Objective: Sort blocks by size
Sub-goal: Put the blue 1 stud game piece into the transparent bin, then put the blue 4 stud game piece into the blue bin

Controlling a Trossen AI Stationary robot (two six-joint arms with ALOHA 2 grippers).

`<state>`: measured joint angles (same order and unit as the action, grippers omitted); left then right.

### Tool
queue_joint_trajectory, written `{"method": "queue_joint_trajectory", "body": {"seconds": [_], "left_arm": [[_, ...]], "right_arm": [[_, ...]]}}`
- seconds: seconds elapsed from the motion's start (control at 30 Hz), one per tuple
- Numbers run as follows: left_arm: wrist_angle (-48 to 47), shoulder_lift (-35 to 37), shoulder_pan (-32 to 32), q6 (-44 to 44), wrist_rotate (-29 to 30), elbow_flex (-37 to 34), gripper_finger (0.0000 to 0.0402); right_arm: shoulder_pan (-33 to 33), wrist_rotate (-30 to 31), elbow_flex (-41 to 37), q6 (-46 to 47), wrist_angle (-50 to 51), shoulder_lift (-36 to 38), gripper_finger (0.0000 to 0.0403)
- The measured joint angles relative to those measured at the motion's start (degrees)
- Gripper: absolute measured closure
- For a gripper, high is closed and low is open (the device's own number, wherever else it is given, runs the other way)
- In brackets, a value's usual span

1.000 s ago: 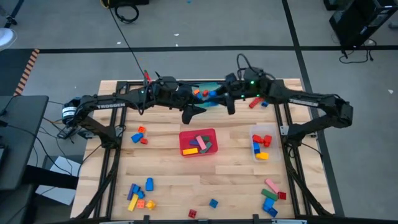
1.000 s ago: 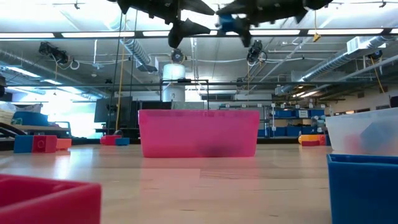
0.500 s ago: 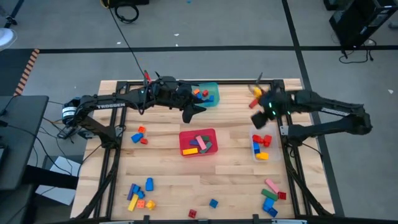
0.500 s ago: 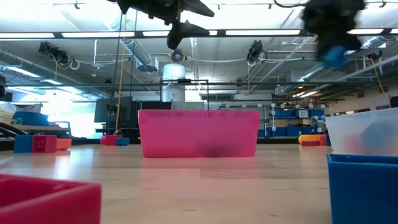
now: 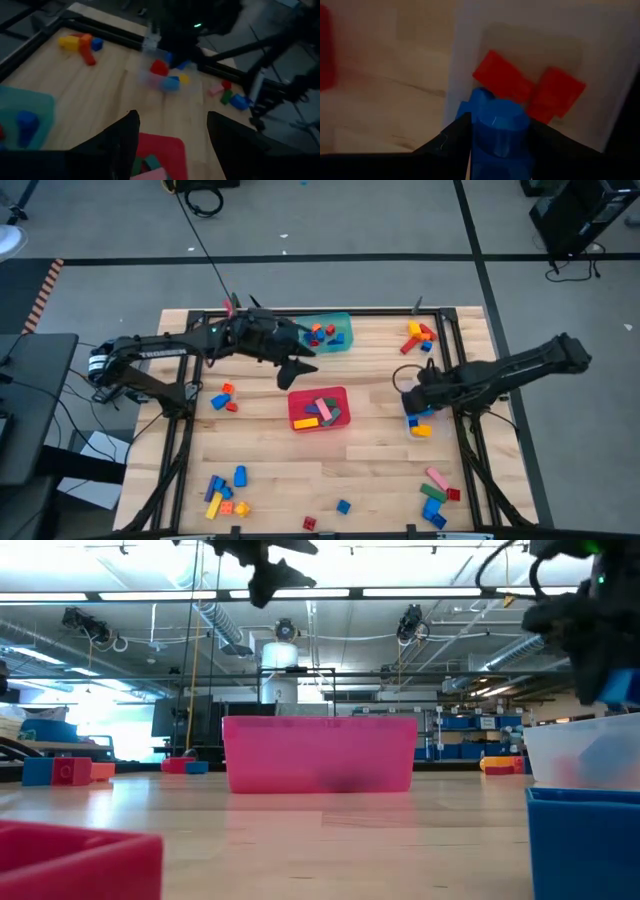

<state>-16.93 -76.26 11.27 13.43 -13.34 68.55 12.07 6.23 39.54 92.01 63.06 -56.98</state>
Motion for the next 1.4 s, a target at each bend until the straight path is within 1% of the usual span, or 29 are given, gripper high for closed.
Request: {"method": "queue_joint_trajectory", "body": {"seconds": [0.1, 0.2, 0.3, 0.37, 0.43, 0.5, 0.57, 0.63, 0.8, 0.87, 0.97, 1.03, 1.1, 1.2, 1.3, 1.4], "left_arm": [[-1.92, 0.94, -1.82, -1.01, 0.60, -0.79, 0.0161], [-3.65, 1.11, -3.94, -1.07, 4.07, -1.22, 0.0161], [-7.94, 1.68, -6.34, -1.18, 8.09, -1.40, 0.0161], [-9.68, 2.15, -8.43, -1.25, 12.42, -1.33, 0.0161], [-13.68, 3.67, -10.92, -1.08, 17.09, -1.46, 0.0161], [-15.05, 5.20, -13.29, -0.10, 21.86, -1.31, 0.0161], [-18.91, 6.98, -15.71, 1.61, 25.64, -1.38, 0.0161], [-19.90, 8.69, -17.62, 3.28, 27.26, -1.39, 0.0161], [-22.50, 12.05, -21.50, 6.70, 27.51, -1.35, 0.0161], [-22.58, 12.46, -22.63, 7.88, 27.63, -1.35, 0.0161], [-22.96, 12.74, -23.86, 8.06, 27.78, -1.33, 0.0161], [-22.88, 12.75, -24.40, 8.09, 27.85, -1.33, 0.0161], [-22.88, 12.76, -24.81, 8.27, 27.88, -1.33, 0.0161], [-22.84, 12.76, -25.16, 8.30, 27.89, -1.33, 0.0161], [-22.86, 12.76, -25.27, 8.31, 27.89, -1.33, 0.0161], [-22.88, 12.76, -25.27, 8.91, 27.91, -1.33, 0.0161]], "right_arm": [[1.20, -0.32, -1.84, 2.30, -1.99, -1.79, 0.0229], [2.15, -0.30, -1.95, 4.87, -2.04, -2.97, 0.0216], [2.90, -0.31, -1.95, 6.97, -2.81, -2.99, 0.0202], [3.56, -0.31, -1.95, 7.86, -3.42, -2.58, 0.0194], [4.03, -0.30, -1.95, 8.70, -4.15, -2.06, 0.0190], [4.49, -0.32, -1.95, 9.45, -4.05, -1.30, 0.0190], [4.99, -0.12, -1.15, 10.45, -3.51, -0.73, 0.0195], [5.72, 2.07, 0.48, 10.37, -3.68, -0.25, 0.0202], [8.41, 13.68, 8.22, 7.98, -4.23, -1.13, 0.0227], [9.51, 17.30, 12.26, 5.11, -5.62, -2.78, 0.0238], [10.65, 21.20, 18.09, -2.15, -9.82, -7.14, 0.0251], [11.24, 21.69, 21.97, -8.78, -13.14, -11.21, 0.0258], [11.76, 21.72, 25.85, -18.05, -16.57, -16.03, 0.0263], [12.53, 20.49, 30.47, -28.68, -17.97, -22.94, 0.0267], [12.93, 15.38, 32.40, -38.60, -18.25, -28.30, 0.0267], [13.09, 11.12, 32.58, -42.89, -18.31, -32.41, 0.0266]]}}
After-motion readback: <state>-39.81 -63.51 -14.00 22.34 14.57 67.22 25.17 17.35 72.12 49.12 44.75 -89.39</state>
